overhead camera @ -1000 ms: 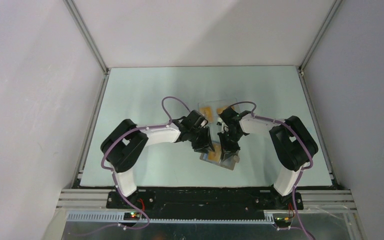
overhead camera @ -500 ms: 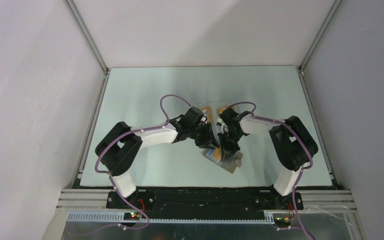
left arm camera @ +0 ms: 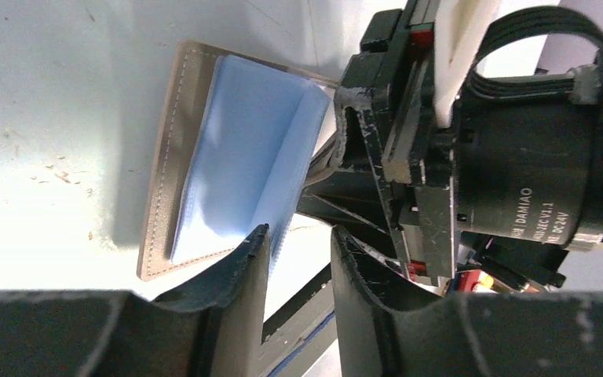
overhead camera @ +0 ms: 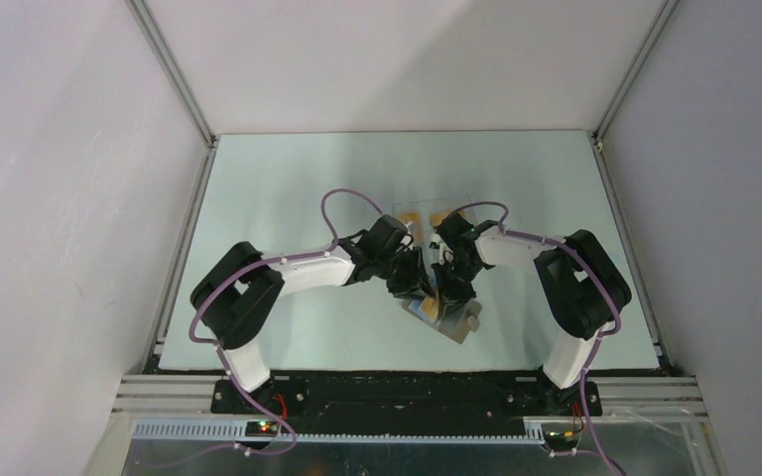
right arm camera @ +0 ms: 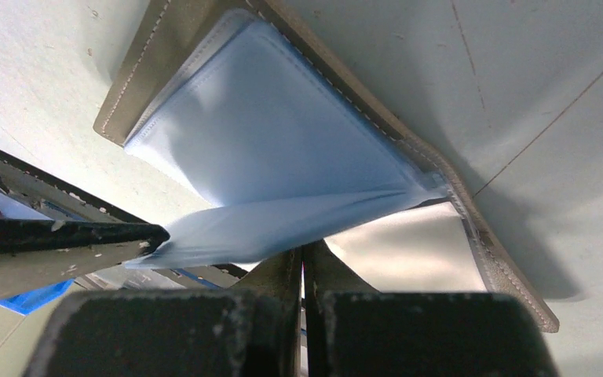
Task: Put the credit cards into the card holder
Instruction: Insert the credit card into the card slot, then turn over the card slot in the card holder, then pick up the credit card from the storage box.
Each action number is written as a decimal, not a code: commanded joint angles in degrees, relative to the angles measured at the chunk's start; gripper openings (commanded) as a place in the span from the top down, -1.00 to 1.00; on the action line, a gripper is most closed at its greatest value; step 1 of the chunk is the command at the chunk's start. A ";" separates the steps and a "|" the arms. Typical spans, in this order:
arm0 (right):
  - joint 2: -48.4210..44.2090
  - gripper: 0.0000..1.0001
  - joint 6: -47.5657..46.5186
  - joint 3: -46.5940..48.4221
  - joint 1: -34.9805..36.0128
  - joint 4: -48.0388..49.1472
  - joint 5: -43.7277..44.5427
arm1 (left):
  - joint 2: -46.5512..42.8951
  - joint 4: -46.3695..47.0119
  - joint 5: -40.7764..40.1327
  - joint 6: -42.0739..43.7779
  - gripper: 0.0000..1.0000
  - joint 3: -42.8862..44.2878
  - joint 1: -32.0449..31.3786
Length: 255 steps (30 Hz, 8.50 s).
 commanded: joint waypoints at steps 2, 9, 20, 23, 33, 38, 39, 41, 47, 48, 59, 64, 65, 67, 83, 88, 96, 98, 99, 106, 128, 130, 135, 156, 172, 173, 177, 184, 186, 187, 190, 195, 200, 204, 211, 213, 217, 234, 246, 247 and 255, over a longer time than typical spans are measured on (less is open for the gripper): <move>-0.02 1.00 -0.43 0.05 -0.36 0.79 -0.32 | 0.58 -1.25 -2.33 2.98 0.26 -0.40 -0.82; -0.51 1.00 -0.26 -0.22 -0.65 0.99 -0.21 | 1.97 -1.18 -1.44 3.97 0.62 0.63 -1.11; -5.32 1.00 -0.31 -0.57 -2.17 -0.52 0.61 | -5.30 -5.30 -12.87 3.37 1.00 -2.69 -0.40; -6.37 1.00 -0.46 -0.61 -2.46 -0.76 0.58 | -7.54 -7.26 -15.58 3.93 1.00 -3.32 -0.05; -3.75 1.00 -0.65 -0.57 -2.29 0.59 0.52 | -8.24 -13.57 -17.75 6.61 1.00 0.96 -0.79; -1.69 1.00 -0.60 -0.58 -2.17 1.66 -0.03 | -5.82 -13.85 -15.85 5.98 0.87 5.02 -2.69; -1.50 1.00 -0.73 -0.61 -2.23 1.84 -0.04 | -5.07 -13.85 -15.59 5.88 0.82 5.91 -3.10; -1.22 1.00 -0.69 -0.68 -2.27 2.03 -0.05 | -4.41 -13.95 -15.17 5.31 0.62 6.72 -3.57; -1.28 1.00 -0.55 -1.63 -2.79 3.03 -1.18 | -2.32 -13.78 -11.45 4.47 0.08 8.24 -4.32; -1.57 1.00 -0.45 -1.67 -2.87 3.00 -1.23 | -1.71 -13.76 -10.58 4.53 0.05 8.36 -4.40; -7.74 1.00 -0.17 -1.64 -4.63 0.75 -1.93 | -0.27 -14.00 -13.60 4.20 0.15 7.61 -4.38; -10.02 1.00 0.12 -1.66 -4.95 0.31 -2.55 | -4.53 -16.01 -19.94 4.55 0.17 5.50 -4.34; -10.32 1.00 0.35 -1.68 -5.08 0.45 -2.62 | -5.30 -16.33 -20.45 4.69 0.16 5.40 -4.41; -10.98 1.00 0.70 -1.62 -5.14 0.81 -2.96 | -6.03 -17.01 -21.58 5.17 0.12 5.32 -4.37; -2.95 1.00 4.08 2.20 -2.94 4.86 -3.98 | 2.38 -17.38 -19.59 6.70 0.45 8.29 -4.14; 1.01 1.00 4.08 5.54 -1.34 3.66 -1.80 | 4.81 -17.36 -18.93 6.26 0.65 7.87 -3.63; 0.46 1.00 5.21 9.40 -1.35 3.97 -2.06 | 7.18 -17.04 -16.65 6.30 0.89 8.17 -3.47; 2.32 1.00 5.16 10.98 -1.34 3.47 -1.87 | 7.29 -16.95 -16.48 6.27 0.97 8.03 -3.45; 3.01 1.00 4.95 11.58 -1.27 2.45 -1.88 | 7.20 -16.94 -16.52 6.17 0.99 7.99 -3.40; 8.82 1.00 4.76 14.88 -0.06 -1.81 1.78 | 6.07 -16.28 -16.60 4.54 1.00 5.91 -2.32; 6.29 1.00 -1.97 9.69 4.78 -5.70 19.85 | 3.14 -6.24 -8.90 -4.15 1.00 -5.28 3.43; 5.78 1.00 -2.50 8.06 4.90 -4.22 20.16 | 2.60 -5.08 -7.82 -5.31 1.00 -6.34 3.20; 2.06 1.00 -4.48 3.87 5.10 -0.33 22.54 | -0.04 -0.49 -5.89 -10.03 1.00 -11.10 3.14; -17.93 0.01 -0.10 10.09 -8.96 5.06 1.27 | -12.56 3.07 -7.21 -4.47 0.24 -6.07 4.91; 10.53 -0.45 -1.07 38.54 -14.29 -0.42 -1.67 | -7.97 -2.28 -8.44 5.76 0.00 8.34 17.41; 13.22 -0.45 -1.48 41.58 -14.38 -2.11 -0.83 | -7.05 -3.00 -8.50 6.21 0.00 9.68 17.51; 17.41 -0.43 -2.76 46.20 -14.67 -5.24 3.37 | -0.13 -3.49 -7.68 6.86 -0.01 17.05 17.54; 13.42 -0.48 -5.04 43.19 -15.65 -6.89 13.59 | 9.03 -3.77 -4.82 5.08 -0.01 27.47 16.79; 10.72 -0.52 -4.47 40.45 -17.06 -5.66 13.84 | 12.70 -4.02 -3.07 4.39 -0.01 30.01 16.09; 9.56 -0.54 -3.91 39.72 -17.65 -5.42 13.80 | 13.56 -4.05 -2.16 3.98 -0.01 31.56 15.85; 8.84 -0.55 -3.04 37.44 -20.82 -5.47 12.62 | 17.79 -4.26 -0.96 2.89 -0.01 34.42 14.55; 9.13 -0.53 -2.84 34.74 -23.39 -4.76 10.81 | 22.56 -4.60 -0.43 1.53 0.00 39.25 12.28; 12.71 -0.33 -3.51 35.82 -23.85 -5.76 6.84 | 27.38 -4.76 -1.47 0.00 0.00 42.48 11.30; 15.47 -0.01 -3.94 36.56 -23.83 -5.90 4.95 | 31.47 -4.84 -0.32 -1.18 0.00 46.29 11.09; 17.10 0.32 -4.06 36.87 -23.15 -6.15 2.53 | 33.41 -6.58 -1.94 -1.04 0.06 47.26 10.79; 17.26 0.34 -4.09 36.78 -22.77 -6.01 1.85 | 33.64 -7.17 -2.75 -0.31 0.05 47.13 10.78; 16.84 0.43 -4.15 36.39 -21.88 -5.29 0.65 | 34.52 -8.47 -3.23 0.81 0.06 47.25 10.87; 16.99 0.68 -7.24 36.51 -19.10 -5.41 1.28 | 31.61 -20.16 -9.45 11.93 0.01 49.64 12.62; 16.82 0.71 -6.73 36.43 -18.96 -4.58 -0.91 | 38.96 -23.32 -2.39 11.24 0.04 55.51 10.78; 16.76 0.71 -6.69 36.44 -19.00 -4.58 -1.08 | 38.95 -24.83 -4.73 11.68 0.04 56.18 10.47; 16.44 0.78 -6.81 36.51 -19.44 -4.76 -1.91 | 37.68 -30.72 -12.79 15.71 0.01 58.31 10.08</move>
